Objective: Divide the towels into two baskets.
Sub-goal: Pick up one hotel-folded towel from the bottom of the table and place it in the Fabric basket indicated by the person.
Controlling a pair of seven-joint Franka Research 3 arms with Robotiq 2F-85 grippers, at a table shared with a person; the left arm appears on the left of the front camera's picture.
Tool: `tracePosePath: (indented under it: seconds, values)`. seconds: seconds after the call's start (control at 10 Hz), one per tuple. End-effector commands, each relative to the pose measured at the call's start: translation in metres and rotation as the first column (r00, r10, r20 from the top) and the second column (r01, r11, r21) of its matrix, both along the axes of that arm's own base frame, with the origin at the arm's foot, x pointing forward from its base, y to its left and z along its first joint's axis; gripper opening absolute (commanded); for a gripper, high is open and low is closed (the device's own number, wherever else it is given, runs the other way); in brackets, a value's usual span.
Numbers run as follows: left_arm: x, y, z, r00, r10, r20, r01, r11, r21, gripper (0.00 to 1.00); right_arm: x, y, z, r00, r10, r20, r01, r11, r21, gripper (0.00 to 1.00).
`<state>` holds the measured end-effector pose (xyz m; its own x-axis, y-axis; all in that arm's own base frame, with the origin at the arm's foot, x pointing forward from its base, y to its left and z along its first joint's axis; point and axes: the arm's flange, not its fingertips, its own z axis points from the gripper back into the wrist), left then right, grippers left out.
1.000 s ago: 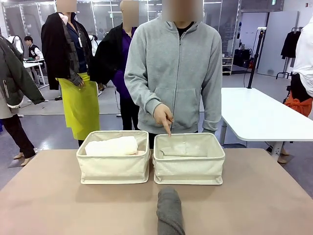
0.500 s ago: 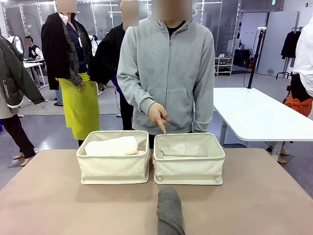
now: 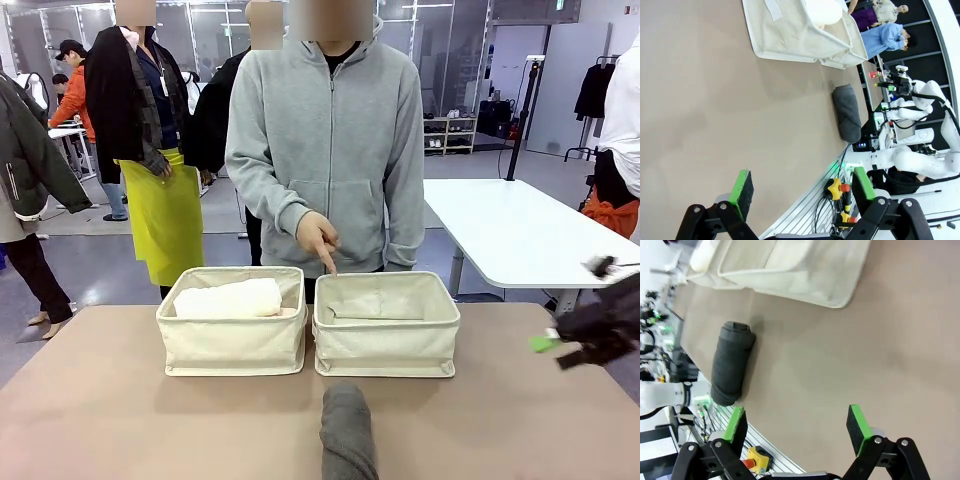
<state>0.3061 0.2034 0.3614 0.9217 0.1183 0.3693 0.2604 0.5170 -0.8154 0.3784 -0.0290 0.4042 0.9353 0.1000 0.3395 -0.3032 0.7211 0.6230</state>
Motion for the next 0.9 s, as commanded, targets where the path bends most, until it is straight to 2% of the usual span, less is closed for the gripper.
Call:
tracePosePath:
  seconds: [0.0,0.2,0.4,0.6,0.7,0.8]
  values:
    - [-0.002,0.002,0.003,1.0,0.002,0.018,-0.002,1.0,-0.01,1.0,-0.055,0.083,-0.023,0.998,-0.037,-0.051,0.03,0.99,-0.141,1.0]
    - [-0.002,0.002,0.003,1.0,0.002,0.018,-0.002,1.0,-0.01,1.0,-0.062,0.142,-0.032,0.997,-0.06,-0.046,0.046,0.966,-0.253,1.0]
    - [-0.002,0.002,0.003,1.0,0.002,0.018,-0.002,1.0,-0.01,1.0,-0.068,0.186,-0.047,0.995,-0.058,-0.076,0.029,0.943,-0.332,1.0]
    - [-0.002,0.002,0.003,1.0,0.002,0.018,-0.002,1.0,-0.01,1.0,-0.072,0.217,-0.058,0.991,-0.099,-0.087,0.059,0.925,-0.376,1.0]
    - [-0.002,0.002,0.003,1.0,0.002,0.018,-0.002,1.0,-0.01,1.0,-0.073,0.229,-0.063,0.982,-0.153,-0.109,0.102,0.923,-0.371,1.0]
    - [-0.002,0.002,0.003,1.0,0.002,0.018,-0.002,1.0,-0.01,1.0,-0.076,0.239,-0.066,0.979,-0.181,-0.09,0.132,0.911,-0.39,1.0]
